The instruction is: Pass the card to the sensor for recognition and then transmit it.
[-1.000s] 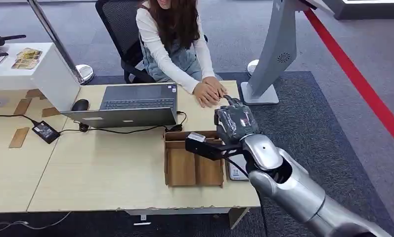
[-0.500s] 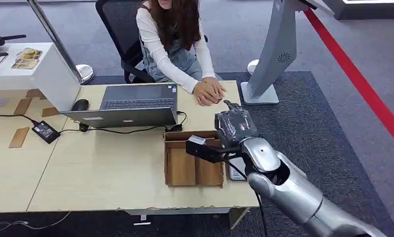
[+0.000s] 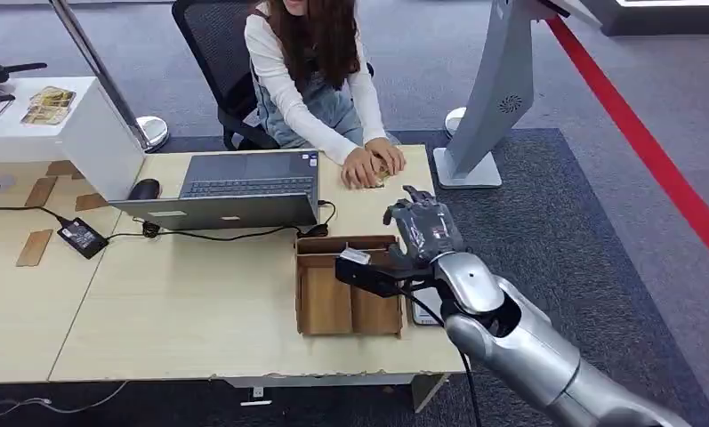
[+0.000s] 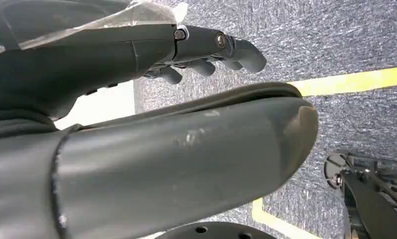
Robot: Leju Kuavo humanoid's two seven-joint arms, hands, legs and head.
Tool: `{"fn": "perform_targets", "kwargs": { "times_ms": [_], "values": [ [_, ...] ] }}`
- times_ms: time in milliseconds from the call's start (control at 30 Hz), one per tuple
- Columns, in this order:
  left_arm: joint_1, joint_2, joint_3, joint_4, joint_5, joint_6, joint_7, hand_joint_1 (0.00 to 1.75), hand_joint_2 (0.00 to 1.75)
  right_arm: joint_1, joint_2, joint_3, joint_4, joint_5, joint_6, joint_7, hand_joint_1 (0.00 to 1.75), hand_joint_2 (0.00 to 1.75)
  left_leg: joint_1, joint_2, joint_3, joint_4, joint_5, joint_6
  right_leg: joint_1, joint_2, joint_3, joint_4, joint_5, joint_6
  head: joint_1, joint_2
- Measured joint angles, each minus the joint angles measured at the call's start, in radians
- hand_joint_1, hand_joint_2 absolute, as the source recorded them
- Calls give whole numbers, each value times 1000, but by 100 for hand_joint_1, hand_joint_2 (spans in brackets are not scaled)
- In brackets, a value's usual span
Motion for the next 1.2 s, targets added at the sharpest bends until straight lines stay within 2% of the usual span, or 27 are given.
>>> {"fn": "perform_targets", "kwargs": {
  "times_ms": [67, 167, 267, 867, 1200],
  "values": [
    [0, 1, 1, 0, 2, 0, -3, 0, 0, 1, 0, -1, 0, 0, 0, 1, 23, 175, 0, 0, 0, 0, 0, 0, 0, 0, 0, 0, 0, 0, 0, 0],
    [0, 2, 3, 0, 3, 0, -5, 0, 0, 2, -1, -2, 0, 0, 0, 3, 37, 175, 0, 0, 0, 0, 0, 0, 0, 0, 0, 0, 0, 0, 0, 0],
    [0, 3, 3, 0, 3, 0, -5, 0, 0, 2, -2, -2, 0, 0, 0, 3, 40, 175, 0, 0, 0, 0, 0, 0, 0, 0, 0, 0, 0, 0, 0, 0],
    [0, 3, 3, 0, 0, 2, -8, 0, 0, 2, -1, -3, 0, 0, 0, 3, 40, 175, 0, 0, 0, 0, 0, 0, 0, 0, 0, 0, 0, 0, 0, 0],
    [0, 3, 3, 0, 0, 3, -8, 0, 0, 2, 19, 0, 9, 0, 3, -6, 44, 175, 0, 0, 0, 0, 0, 0, 0, 0, 0, 0, 0, 0, 0, 0]
  ]
}}
